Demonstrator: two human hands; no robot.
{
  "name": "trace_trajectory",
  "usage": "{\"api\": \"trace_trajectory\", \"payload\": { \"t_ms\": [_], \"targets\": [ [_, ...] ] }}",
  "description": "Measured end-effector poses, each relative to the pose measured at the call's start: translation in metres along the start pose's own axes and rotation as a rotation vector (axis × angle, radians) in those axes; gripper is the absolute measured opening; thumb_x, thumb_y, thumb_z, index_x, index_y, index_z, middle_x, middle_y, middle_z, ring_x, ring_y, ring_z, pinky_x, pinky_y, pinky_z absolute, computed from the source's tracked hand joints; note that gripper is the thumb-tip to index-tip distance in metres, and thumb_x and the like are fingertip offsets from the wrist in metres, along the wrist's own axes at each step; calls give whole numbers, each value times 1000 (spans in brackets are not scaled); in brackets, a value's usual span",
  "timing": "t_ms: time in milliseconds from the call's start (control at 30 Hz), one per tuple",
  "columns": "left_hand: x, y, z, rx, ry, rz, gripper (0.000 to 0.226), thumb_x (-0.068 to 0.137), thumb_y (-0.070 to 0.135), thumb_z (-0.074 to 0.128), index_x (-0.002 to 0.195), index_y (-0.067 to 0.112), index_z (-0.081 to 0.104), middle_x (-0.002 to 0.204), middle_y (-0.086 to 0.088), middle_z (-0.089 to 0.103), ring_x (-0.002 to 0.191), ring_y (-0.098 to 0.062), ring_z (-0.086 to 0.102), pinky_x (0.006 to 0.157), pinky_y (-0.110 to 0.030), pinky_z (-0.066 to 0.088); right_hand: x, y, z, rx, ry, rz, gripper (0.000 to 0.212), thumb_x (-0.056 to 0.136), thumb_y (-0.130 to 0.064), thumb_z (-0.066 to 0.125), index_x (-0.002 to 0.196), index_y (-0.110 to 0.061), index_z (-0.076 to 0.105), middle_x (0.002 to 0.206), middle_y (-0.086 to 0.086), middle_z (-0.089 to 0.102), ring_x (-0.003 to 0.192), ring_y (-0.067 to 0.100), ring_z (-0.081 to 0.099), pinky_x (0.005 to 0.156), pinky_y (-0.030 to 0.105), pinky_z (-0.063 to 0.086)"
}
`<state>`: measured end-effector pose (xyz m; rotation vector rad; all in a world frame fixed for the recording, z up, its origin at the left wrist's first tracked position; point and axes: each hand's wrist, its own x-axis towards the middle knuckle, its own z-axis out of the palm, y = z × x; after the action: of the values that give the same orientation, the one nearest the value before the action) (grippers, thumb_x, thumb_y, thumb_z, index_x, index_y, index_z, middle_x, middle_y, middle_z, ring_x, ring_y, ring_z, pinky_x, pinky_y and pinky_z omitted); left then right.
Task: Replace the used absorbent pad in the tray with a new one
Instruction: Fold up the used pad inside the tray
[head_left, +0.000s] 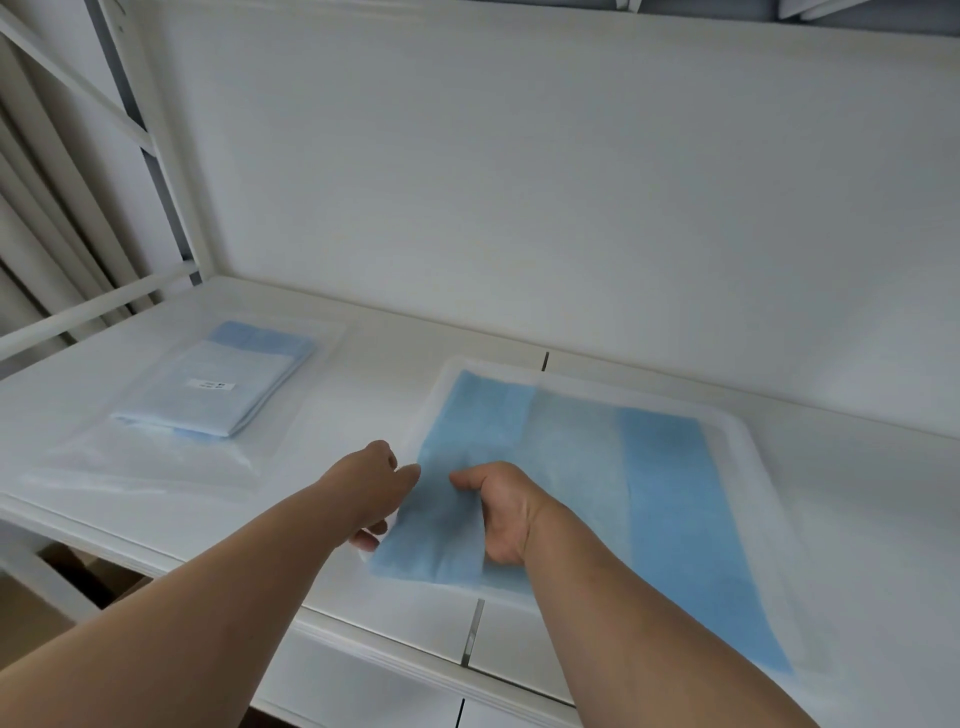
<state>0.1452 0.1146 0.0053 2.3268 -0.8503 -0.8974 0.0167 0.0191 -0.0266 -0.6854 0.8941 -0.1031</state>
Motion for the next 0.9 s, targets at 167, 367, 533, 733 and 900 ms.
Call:
{"api": "trace_trajectory", "payload": {
  "t_ms": [167, 367, 533, 733, 900],
  "targets": [
    [-3, 4, -2, 117, -87, -28, 40, 94, 40, 49, 121, 14, 36, 96, -17, 60, 70, -34, 70, 62, -47, 61, -7, -1, 3, 75, -14, -43, 35, 99, -17, 42, 121, 4, 59, 112, 23, 69, 102, 36, 67, 81, 47, 53],
    [2, 1, -1, 323, -65, 57, 42, 89, 35, 55, 123, 15, 39, 86, -8, 59, 64, -28, 65, 58, -34, 58, -5, -2, 1, 30, -28, -2, 38, 98, -28, 48, 118, 1, 64, 109, 20, 71, 100, 33, 68, 86, 44, 53],
    [9, -3, 5, 461, 50, 146, 47, 84, 29, 58, 126, 18, 43, 92, 3, 51, 86, -20, 53, 70, -29, 43, -8, -18, -3, -144, 110, -47, 38, 83, -28, 67, 116, -9, 64, 100, 13, 73, 83, 29, 70, 72, 37, 57],
    [14, 0, 11, 515, 68, 235, 59, 86, 21, 50, 142, 33, 33, 129, -2, 45, 111, -23, 54, 87, -32, 46, -6, -37, -8, -200, 351, -246, 19, 90, -21, 60, 104, -8, 62, 94, 13, 69, 81, 29, 67, 73, 37, 55],
    [23, -1, 12, 494, 65, 258, 54, 91, 29, 48, 142, 37, 34, 135, -1, 38, 113, -22, 54, 93, -34, 46, 9, -47, -11, -171, 465, -379, 24, 81, -11, 63, 104, -6, 59, 108, 20, 66, 85, 31, 65, 73, 40, 53]
  ]
}}
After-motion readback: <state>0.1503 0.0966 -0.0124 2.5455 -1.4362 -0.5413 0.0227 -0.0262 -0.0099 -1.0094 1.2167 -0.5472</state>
